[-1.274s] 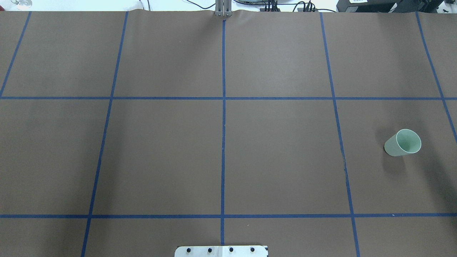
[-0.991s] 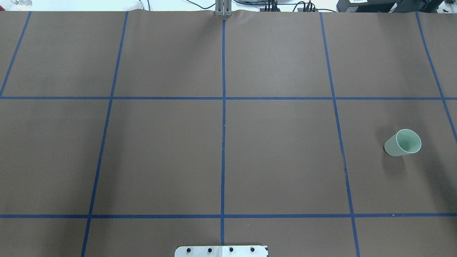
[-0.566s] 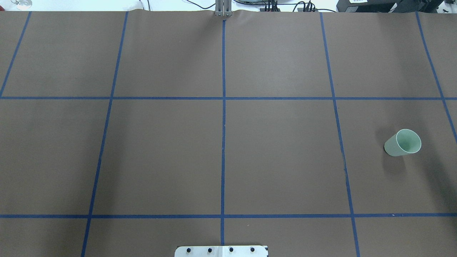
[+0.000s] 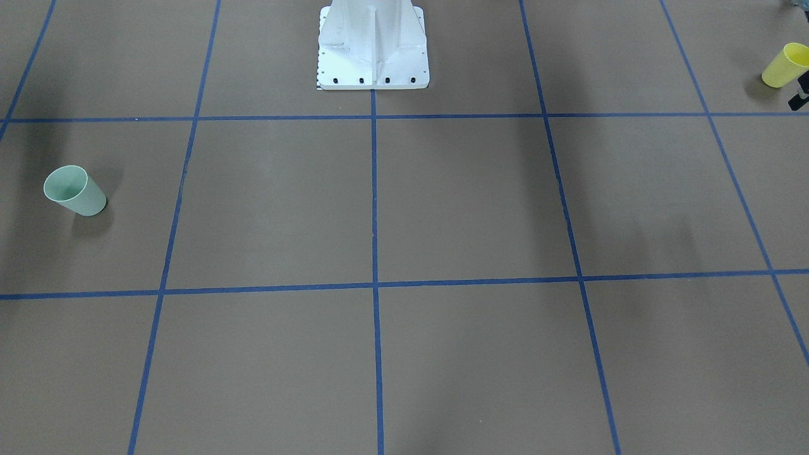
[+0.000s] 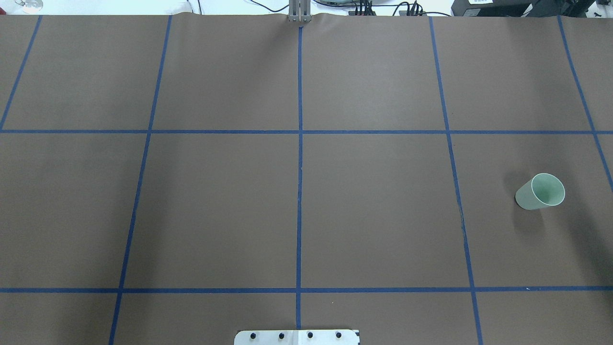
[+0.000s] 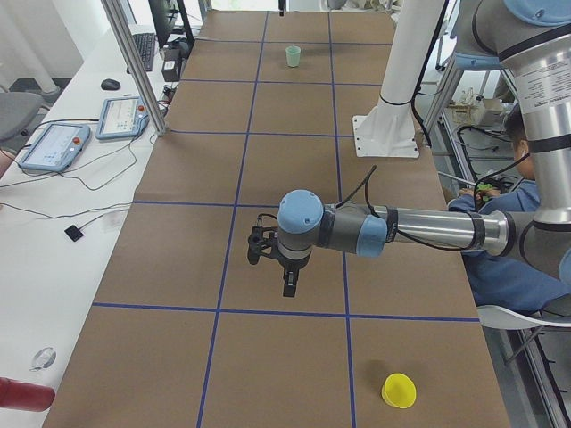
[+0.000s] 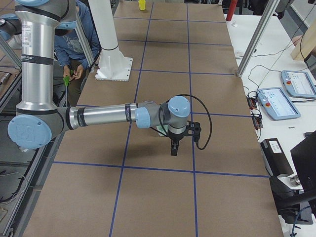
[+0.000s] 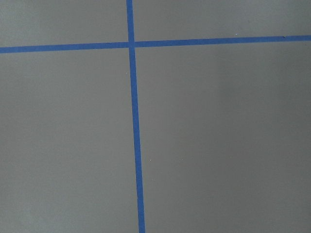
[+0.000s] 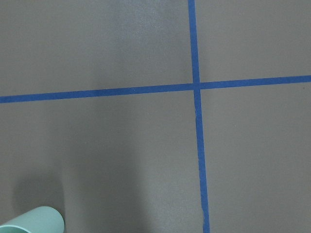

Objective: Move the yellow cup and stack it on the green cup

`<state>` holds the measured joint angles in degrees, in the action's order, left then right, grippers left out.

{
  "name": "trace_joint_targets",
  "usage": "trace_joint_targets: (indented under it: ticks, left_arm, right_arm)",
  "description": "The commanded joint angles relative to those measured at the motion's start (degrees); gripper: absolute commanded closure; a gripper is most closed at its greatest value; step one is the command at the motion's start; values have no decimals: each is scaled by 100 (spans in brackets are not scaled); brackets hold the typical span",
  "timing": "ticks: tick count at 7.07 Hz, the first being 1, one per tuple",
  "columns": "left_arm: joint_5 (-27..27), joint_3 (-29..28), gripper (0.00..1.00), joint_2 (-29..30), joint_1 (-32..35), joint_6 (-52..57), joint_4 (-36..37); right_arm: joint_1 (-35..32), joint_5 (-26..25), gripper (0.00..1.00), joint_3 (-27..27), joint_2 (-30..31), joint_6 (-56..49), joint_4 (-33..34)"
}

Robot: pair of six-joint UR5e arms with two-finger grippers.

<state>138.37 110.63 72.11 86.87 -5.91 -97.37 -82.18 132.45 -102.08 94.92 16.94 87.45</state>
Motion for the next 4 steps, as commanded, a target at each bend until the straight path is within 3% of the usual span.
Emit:
trace_joint_targets:
  ticks: [1,4]
  left_arm:
    - [15,29,0,-13,-12,29,-10]
    - [-3,-23,0,-22,-12,-15,-394]
  right_arm:
    - [0,0,0,12,-9,-15,0]
    - [0,0,0,4,-9,-15,0]
